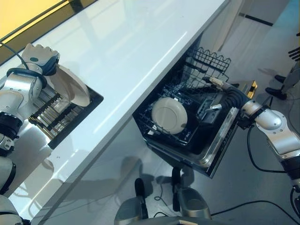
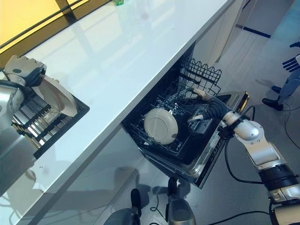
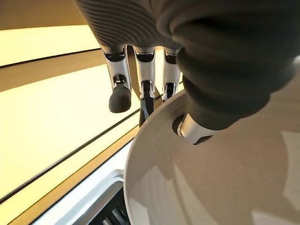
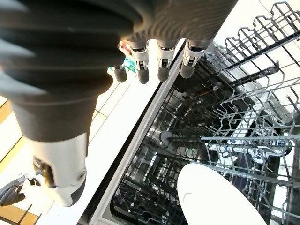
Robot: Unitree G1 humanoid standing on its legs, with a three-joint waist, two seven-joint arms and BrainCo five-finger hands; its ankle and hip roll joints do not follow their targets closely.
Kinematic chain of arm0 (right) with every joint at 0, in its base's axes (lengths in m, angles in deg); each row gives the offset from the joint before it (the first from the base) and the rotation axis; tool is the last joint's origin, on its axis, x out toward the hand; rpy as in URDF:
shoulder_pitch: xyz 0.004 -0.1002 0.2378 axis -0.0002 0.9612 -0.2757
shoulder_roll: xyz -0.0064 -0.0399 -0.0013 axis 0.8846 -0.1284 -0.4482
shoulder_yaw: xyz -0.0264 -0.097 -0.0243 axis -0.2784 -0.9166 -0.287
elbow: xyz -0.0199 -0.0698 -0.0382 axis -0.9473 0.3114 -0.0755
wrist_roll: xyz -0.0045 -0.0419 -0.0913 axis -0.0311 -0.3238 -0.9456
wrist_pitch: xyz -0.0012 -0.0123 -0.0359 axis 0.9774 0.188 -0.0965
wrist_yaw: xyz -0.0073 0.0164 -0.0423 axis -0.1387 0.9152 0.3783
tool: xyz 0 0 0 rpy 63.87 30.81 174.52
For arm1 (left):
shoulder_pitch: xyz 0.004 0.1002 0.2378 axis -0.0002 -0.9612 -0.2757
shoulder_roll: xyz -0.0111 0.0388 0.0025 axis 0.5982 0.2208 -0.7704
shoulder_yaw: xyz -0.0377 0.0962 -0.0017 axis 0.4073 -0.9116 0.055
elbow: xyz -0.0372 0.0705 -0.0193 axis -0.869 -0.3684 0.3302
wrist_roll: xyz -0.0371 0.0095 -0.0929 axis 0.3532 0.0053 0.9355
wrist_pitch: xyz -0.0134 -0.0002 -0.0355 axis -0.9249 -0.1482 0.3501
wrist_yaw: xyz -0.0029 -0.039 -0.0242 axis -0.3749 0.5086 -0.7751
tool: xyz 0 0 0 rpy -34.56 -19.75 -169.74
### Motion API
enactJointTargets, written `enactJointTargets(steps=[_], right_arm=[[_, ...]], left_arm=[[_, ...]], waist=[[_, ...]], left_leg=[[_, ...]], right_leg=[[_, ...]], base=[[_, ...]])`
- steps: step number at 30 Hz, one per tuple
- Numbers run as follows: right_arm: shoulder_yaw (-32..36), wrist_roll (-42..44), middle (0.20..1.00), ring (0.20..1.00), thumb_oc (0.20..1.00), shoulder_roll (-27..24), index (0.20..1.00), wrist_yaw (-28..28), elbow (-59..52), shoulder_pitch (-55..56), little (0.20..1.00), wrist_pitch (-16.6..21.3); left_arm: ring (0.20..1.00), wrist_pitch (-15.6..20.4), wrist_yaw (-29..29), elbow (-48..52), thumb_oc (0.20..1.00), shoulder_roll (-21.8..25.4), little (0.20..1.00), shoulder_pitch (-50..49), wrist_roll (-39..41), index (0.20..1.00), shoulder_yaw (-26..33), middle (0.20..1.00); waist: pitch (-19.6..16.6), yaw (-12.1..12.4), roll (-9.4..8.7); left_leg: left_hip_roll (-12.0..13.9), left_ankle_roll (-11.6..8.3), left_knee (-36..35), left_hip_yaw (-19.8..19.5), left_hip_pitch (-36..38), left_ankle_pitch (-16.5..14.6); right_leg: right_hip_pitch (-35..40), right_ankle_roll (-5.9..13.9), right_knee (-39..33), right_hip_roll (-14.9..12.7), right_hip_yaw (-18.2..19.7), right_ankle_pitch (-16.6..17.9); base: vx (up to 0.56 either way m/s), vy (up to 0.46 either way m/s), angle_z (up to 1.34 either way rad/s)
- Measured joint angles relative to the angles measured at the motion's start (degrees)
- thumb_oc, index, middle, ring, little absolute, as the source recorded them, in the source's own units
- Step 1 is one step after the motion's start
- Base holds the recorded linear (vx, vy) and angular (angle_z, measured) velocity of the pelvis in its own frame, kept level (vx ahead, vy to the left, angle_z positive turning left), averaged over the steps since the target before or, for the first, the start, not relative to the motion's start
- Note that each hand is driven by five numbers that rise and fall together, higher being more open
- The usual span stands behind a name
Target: Pick up plates and place into dishwasher.
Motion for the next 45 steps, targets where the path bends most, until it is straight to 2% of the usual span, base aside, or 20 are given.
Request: enactJointTargets(steps=[6,10,13,17,20,24,30,33,45], right_arm=[[-0.1,1.1,1.000,1.000,1.000,0.0,1.000,-0.6,-0.1,0.2,1.000,0.1],[-0.2,1.8,1.000,1.000,1.000,1.1,1.000,-0.6,-0.5,1.0,1.000,0.6],[-0.6,2.7,1.000,1.000,1.000,1.7,1.000,-0.9,-1.8,1.1,1.000,0.8],[-1.3,3.3,1.000,1.000,1.000,6.1,1.000,-1.0,-4.3,1.0,1.000,2.2],[-4.9,3.3,1.000,1.000,1.000,8.2,1.000,-1.6,-4.8,0.8,1.000,2.3],[-7.7,4.6,1.000,1.000,1.000,11.3,1.000,-2.8,-4.9,0.3,1.000,2.3],[-10.0,9.4,1.000,1.000,1.000,18.2,1.000,-5.0,-4.8,-0.8,1.000,1.9],[-11.9,10.0,1.000,1.000,1.000,21.7,1.000,-7.0,-4.6,-1.4,1.000,1.6],[-16.7,10.0,1.000,1.000,1.000,31.6,1.000,-16.1,-2.3,-5.3,1.000,1.0]], left_arm=[[0.200,0.1,-1.1,-0.1,0.200,0.0,0.200,-2.1,1.6,0.200,0.4,0.200],[0.200,0.1,-4.4,0.4,0.200,-0.1,0.200,-4.6,4.6,0.200,1.8,0.200],[0.200,0.0,-7.6,1.3,0.200,-0.1,0.200,-5.0,6.8,0.200,2.4,0.200],[0.200,-0.1,-11.3,4.3,0.200,-0.9,0.200,-5.6,8.5,0.200,4.2,0.200],[0.200,-0.2,-12.5,5.6,0.200,-2.1,0.200,-5.6,8.7,0.200,4.2,0.200],[0.200,-0.2,-13.8,6.8,0.200,-3.3,0.200,-5.6,10.4,0.200,4.4,0.200],[0.200,-0.1,-16.0,8.1,0.200,-6.9,0.200,-5.6,15.1,0.200,7.2,0.200],[0.200,-0.1,-17.1,9.6,0.200,-9.4,0.200,-5.6,16.4,0.200,8.7,0.200],[0.200,0.0,-19.3,18.4,0.200,-19.5,0.200,-6.4,18.7,0.200,8.8,0.200]], waist=[[-3.1,0.1,-0.06],[-5.6,0.2,-0.09],[-5.7,0.6,-0.12],[-7.1,1.8,-0.26],[-9.3,2.9,-0.26],[-10.5,3.8,-0.40],[-12.5,6.2,-0.45],[-13.6,6.6,-0.47],[-16.0,9.5,-1.28]], left_leg=[[0.0,0.14,0.0,0.1,0.1,-0.1],[0.1,0.14,0.0,0.0,0.2,-0.1],[0.2,0.14,0.0,-0.1,0.9,-0.1],[0.4,0.11,0.0,-0.3,1.0,0.0],[0.4,0.12,0.0,-0.5,1.0,0.0],[0.2,0.24,0.0,-1.7,1.2,0.0],[0.4,0.48,0.0,-2.2,1.1,0.3],[0.3,0.57,0.0,-2.9,1.2,0.3],[0.4,0.57,0.0,-5.0,2.0,0.6]], right_leg=[[0.1,0.00,0.0,0.0,0.0,0.0],[0.1,0.00,0.0,0.0,0.0,0.0],[0.9,0.02,-0.1,-0.1,-0.1,0.0],[1.1,0.00,-0.3,0.0,-0.3,0.0],[1.2,-0.05,-0.3,0.0,-0.5,0.0],[1.9,-0.11,-0.3,-0.3,-1.7,-0.2],[2.2,-0.28,-0.3,-0.2,-2.4,-0.3],[2.7,-0.14,-0.3,-0.3,-3.1,-0.5],[4.3,-0.43,-0.3,-0.3,-4.8,-0.8]], base=[[0.02,-0.036,-0.01],[0.01,-0.026,0.00],[0.01,-0.036,0.02],[0.02,-0.036,0.01],[0.03,-0.040,0.03],[0.03,-0.046,0.14],[0.02,-0.033,0.07],[0.02,-0.041,0.12],[0.02,-0.034,0.07]])
